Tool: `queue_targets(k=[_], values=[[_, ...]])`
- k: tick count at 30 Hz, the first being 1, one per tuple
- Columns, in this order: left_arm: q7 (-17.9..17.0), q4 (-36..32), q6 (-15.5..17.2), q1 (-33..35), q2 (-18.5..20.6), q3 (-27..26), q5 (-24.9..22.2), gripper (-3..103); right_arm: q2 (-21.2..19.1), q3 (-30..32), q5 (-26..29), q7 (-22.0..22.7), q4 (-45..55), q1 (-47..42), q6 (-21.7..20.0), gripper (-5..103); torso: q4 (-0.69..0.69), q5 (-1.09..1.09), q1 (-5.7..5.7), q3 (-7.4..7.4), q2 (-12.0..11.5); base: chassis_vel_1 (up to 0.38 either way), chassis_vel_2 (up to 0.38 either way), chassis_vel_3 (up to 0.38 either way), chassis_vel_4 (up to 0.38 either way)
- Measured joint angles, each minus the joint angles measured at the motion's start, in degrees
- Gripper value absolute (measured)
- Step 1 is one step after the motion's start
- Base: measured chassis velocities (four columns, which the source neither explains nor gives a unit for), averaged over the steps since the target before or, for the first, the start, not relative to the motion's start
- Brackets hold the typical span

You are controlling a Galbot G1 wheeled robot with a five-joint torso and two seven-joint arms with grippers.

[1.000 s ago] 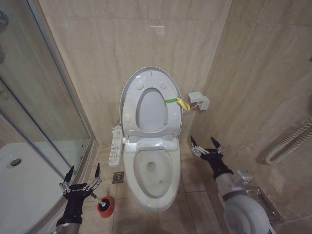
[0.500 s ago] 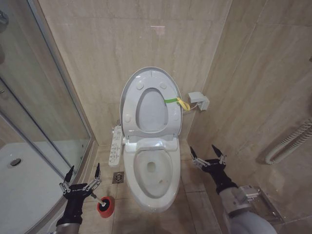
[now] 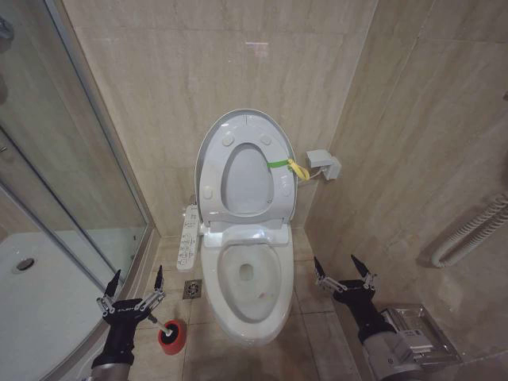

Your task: Open the toilet lid, clean the toilet bowl with a toilet brush, close the toilet lid, and flush.

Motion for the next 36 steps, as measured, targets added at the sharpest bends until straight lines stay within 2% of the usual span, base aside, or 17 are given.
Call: queue_targets(k=[3, 8, 11, 14, 21, 24, 36], values=[[0.0, 0.0, 0.0, 0.0, 0.0, 0.0, 0.0, 100, 2.2, 0.1, -0.9, -1.5, 0.0, -1.9, 1.6, 100, -0.02, 0.00, 0.00, 0.00, 0.0, 0.000, 0.000, 0.000, 0.000], [0.0, 0.0, 0.0, 0.0, 0.0, 0.0, 0.0, 100, 2.5, 0.3, -1.5, -4.0, 0.0, -2.6, 3.1, 100, -0.01, 0.00, 0.00, 0.00, 0.0, 0.000, 0.000, 0.000, 0.000], [0.0, 0.0, 0.0, 0.0, 0.0, 0.0, 0.0, 100, 3.2, 2.6, -1.8, -10.3, -0.3, -2.7, 3.7, 100, -0.01, 0.00, 0.00, 0.00, 0.0, 0.000, 0.000, 0.000, 0.000], [0.0, 0.0, 0.0, 0.0, 0.0, 0.0, 0.0, 100, 3.5, 3.4, -1.7, -12.5, -0.9, -2.7, 4.1, 100, -0.01, 0.00, 0.00, 0.00, 0.0, 0.000, 0.000, 0.000, 0.000], [0.0, 0.0, 0.0, 0.0, 0.0, 0.0, 0.0, 100, 4.4, 3.4, -1.7, -11.6, -1.4, -2.4, 4.5, 100, 0.00, 0.00, 0.00, 0.00, 0.0, 0.000, 0.000, 0.000, 0.000], [0.0, 0.0, 0.0, 0.0, 0.0, 0.0, 0.0, 100, 6.0, 3.5, -1.6, -10.0, 0.3, -3.6, 4.0, 100, -0.01, 0.00, 0.00, 0.00, 0.0, 0.000, 0.000, 0.000, 0.000], [0.0, 0.0, 0.0, 0.0, 0.0, 0.0, 0.0, 100, 7.0, 3.1, -2.2, -9.2, 1.9, -5.1, 5.2, 100, -0.01, 0.00, 0.00, 0.00, 0.0, 0.000, 0.000, 0.000, 0.000]])
